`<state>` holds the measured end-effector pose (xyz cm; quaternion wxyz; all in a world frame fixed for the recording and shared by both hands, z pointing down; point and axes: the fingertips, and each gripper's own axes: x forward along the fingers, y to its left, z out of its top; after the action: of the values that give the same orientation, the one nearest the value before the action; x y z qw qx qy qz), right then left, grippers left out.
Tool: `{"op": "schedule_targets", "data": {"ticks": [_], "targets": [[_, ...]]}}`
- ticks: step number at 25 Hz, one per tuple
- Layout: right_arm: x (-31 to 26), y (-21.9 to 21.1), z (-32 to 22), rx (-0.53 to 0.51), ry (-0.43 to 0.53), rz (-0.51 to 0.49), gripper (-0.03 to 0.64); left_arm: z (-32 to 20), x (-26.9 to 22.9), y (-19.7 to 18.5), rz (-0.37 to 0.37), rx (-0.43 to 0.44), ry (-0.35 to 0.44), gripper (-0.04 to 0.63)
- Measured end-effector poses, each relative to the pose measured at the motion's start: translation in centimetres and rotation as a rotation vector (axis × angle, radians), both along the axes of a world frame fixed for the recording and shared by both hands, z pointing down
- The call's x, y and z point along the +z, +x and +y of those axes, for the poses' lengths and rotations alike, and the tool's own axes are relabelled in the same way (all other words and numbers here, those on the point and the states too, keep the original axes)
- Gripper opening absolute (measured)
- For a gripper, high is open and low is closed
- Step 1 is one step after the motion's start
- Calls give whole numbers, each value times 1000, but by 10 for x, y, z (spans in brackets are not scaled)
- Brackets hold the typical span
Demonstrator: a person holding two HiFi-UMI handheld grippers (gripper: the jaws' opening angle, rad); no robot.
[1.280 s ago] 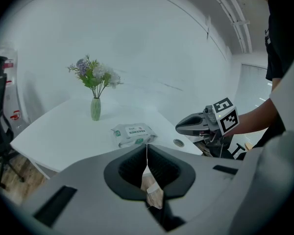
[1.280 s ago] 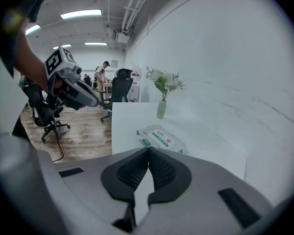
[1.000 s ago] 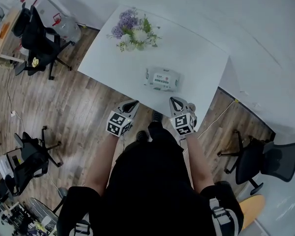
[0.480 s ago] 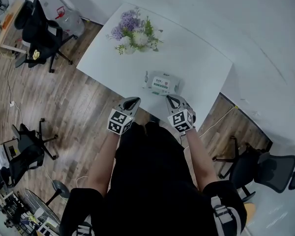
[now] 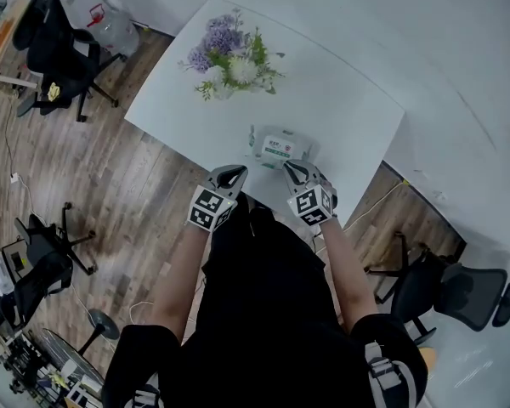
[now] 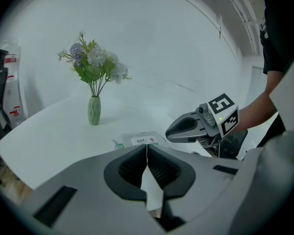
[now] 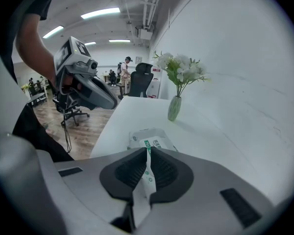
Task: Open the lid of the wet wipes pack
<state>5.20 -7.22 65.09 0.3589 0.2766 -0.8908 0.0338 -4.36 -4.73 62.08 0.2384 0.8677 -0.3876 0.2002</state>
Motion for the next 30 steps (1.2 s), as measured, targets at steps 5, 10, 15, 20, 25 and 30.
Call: {"op": "schedule_targets", "data": {"ticks": [5,10,15,20,25,30], "targets": [[14,-9,-10,-20,-10,28,48,-22,18,7,2,41,-14,23],[29,-16,-13,-88,6,91,58,-36,29,14,8,57,-29,23],[43,-25,-17,-128,14,113,71,-44,42,14,1,65,-47,23],[53,-31,-19,-150,11,106,72,-46,54,15,0,59,-67,23],[57,-34,-22,-168,31,131,74,-47,59,15,2,58,-76,23],[61,-35,-22,-209,60,175,81,-48,63,14,5,56,-80,23]]}}
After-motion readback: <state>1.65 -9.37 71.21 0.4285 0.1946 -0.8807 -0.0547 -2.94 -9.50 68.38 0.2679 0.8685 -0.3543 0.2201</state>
